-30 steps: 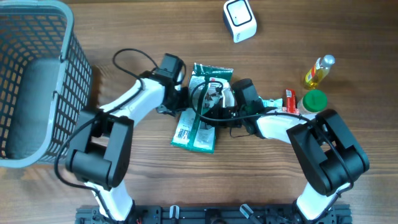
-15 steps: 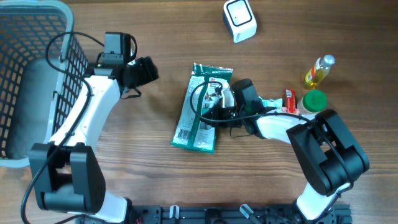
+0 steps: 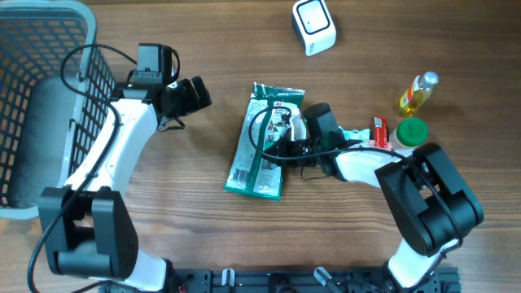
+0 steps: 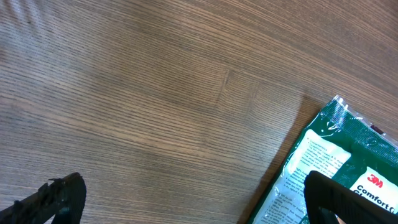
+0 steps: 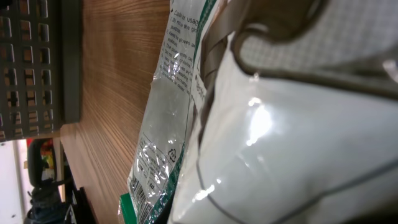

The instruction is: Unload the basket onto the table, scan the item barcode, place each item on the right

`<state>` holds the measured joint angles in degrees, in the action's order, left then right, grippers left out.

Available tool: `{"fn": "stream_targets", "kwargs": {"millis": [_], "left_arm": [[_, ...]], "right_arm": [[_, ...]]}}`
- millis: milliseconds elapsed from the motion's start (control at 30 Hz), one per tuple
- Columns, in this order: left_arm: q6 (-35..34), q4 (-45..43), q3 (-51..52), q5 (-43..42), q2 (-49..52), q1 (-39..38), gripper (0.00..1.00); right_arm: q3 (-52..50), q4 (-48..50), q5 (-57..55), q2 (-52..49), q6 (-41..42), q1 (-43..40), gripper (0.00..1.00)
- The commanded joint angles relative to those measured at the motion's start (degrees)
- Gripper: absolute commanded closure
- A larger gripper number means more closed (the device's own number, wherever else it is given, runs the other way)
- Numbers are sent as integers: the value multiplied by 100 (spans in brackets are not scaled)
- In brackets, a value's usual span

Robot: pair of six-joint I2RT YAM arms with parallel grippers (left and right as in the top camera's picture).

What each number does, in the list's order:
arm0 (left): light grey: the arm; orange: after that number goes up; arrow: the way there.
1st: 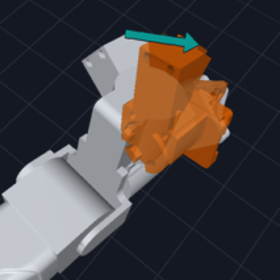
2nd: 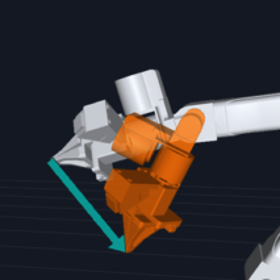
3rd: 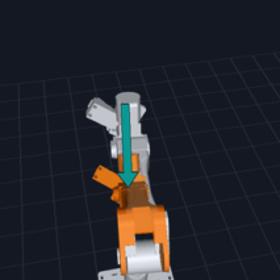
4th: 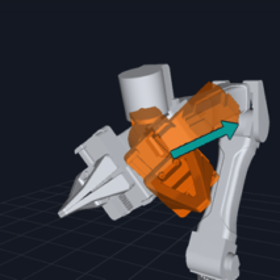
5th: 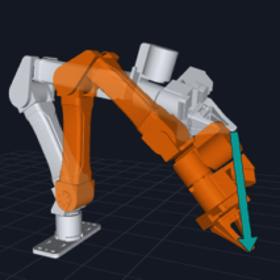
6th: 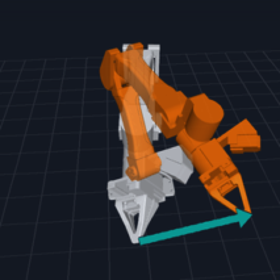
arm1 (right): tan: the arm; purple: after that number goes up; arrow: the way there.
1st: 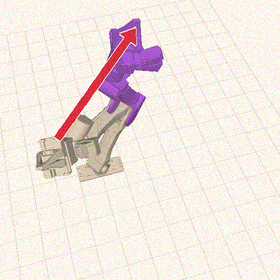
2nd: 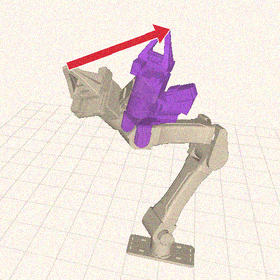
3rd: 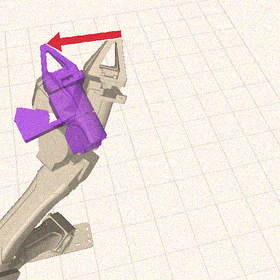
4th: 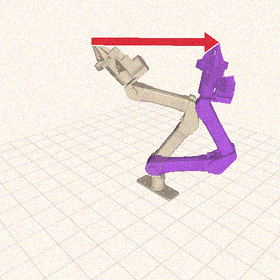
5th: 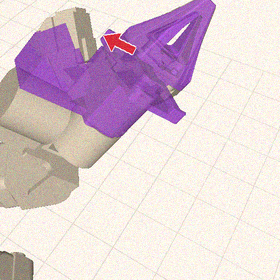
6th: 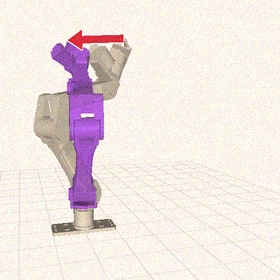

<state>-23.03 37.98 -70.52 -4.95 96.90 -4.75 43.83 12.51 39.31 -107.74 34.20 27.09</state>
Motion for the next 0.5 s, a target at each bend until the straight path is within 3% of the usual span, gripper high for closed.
{"fn": "stream_targets", "kwargs": {"millis": [0, 467], "left_arm": [[28, 2, -31, 76, 17, 4, 0], [28, 2, -31, 76, 17, 4, 0]], "right_arm": [[-35, -55, -74, -81, -98, 22, 95], [7, -140, 116, -15, -330, 20, 96]]}}
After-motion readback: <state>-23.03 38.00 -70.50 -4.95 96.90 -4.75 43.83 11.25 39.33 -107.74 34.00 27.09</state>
